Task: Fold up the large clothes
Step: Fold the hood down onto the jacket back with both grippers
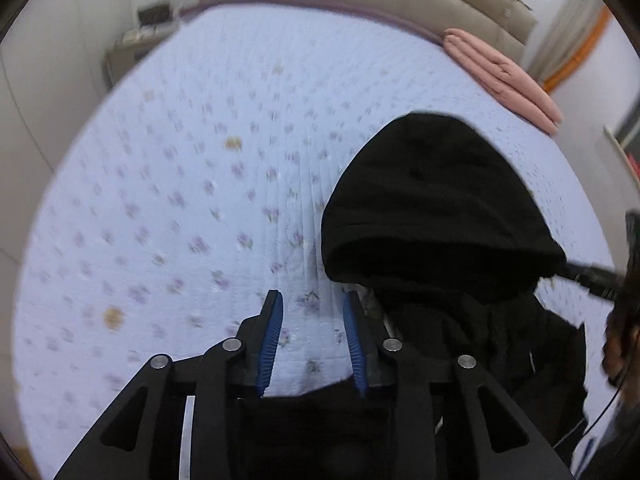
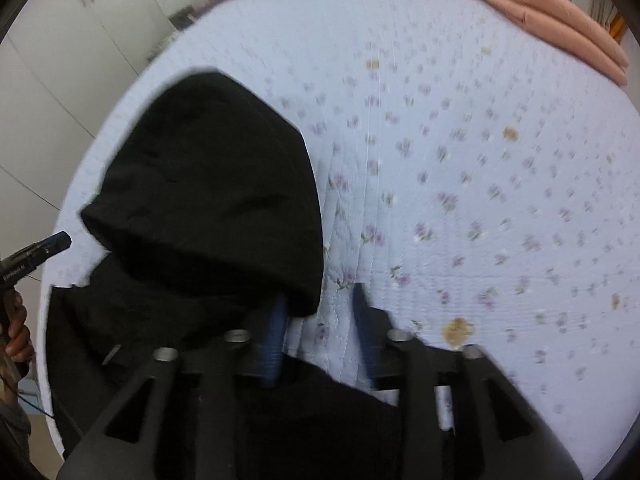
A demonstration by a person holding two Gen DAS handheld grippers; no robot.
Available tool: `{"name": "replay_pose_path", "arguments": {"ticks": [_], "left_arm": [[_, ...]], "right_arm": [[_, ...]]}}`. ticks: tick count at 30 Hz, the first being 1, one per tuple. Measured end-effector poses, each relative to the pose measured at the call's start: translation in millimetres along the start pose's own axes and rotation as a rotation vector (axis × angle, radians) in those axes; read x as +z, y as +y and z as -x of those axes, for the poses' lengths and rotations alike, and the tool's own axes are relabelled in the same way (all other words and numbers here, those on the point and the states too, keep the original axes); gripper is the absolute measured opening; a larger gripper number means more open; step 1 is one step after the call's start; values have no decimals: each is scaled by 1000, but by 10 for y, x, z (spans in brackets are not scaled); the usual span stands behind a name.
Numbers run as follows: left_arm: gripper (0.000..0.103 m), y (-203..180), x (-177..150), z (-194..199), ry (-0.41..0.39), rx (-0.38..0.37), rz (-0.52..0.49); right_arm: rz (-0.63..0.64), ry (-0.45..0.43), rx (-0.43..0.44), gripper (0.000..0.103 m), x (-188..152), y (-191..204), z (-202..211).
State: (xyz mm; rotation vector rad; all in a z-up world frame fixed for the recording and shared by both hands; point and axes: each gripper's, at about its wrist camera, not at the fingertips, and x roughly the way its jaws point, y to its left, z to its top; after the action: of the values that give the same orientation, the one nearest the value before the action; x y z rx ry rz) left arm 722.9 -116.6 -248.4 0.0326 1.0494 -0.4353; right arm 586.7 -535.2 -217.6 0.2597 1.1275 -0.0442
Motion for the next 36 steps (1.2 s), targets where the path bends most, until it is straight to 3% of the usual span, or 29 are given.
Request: {"name": "replay_pose_path", "arguments": {"ticks": [4, 6, 9, 10, 15, 18, 23, 27, 31, 33, 36], "left_arm": [[38, -198, 303, 237, -86, -41, -18], [39, -334, 426, 203, -105, -52, -39], [40, -546, 568, -108, -71, -91, -75], [40, -598, 574, -312, -29, -71, -86], [40, -606, 284, -1009, 141, -19, -133], [40, -593, 217, -1027, 100, -19, -138], [40, -651, 224, -998, 78, 7, -158], [40, -683, 203, -967, 61, 12, -162], [40, -663, 173, -945, 48, 3, -156], [40, -649, 145, -939, 44, -6, -157], [40, -633, 76, -972, 34, -18, -162]], "right_arm": [[22, -83, 23, 47, 179, 133, 318], [29, -103, 48, 47, 333, 217, 260], [69, -91, 48, 47, 518, 468, -10], [78, -71, 48, 47, 570, 555, -133], [137, 60, 11, 46, 433, 631, -758], [163, 47, -2, 45, 266, 581, -931], [148, 48, -3, 46, 348, 570, -804], [143, -45, 82, 46, 616, 740, -525], [144, -79, 89, 46, 941, 918, -687], [133, -58, 74, 46, 1045, 940, -883], [86, 62, 54, 44, 1122, 856, -1350]]}}
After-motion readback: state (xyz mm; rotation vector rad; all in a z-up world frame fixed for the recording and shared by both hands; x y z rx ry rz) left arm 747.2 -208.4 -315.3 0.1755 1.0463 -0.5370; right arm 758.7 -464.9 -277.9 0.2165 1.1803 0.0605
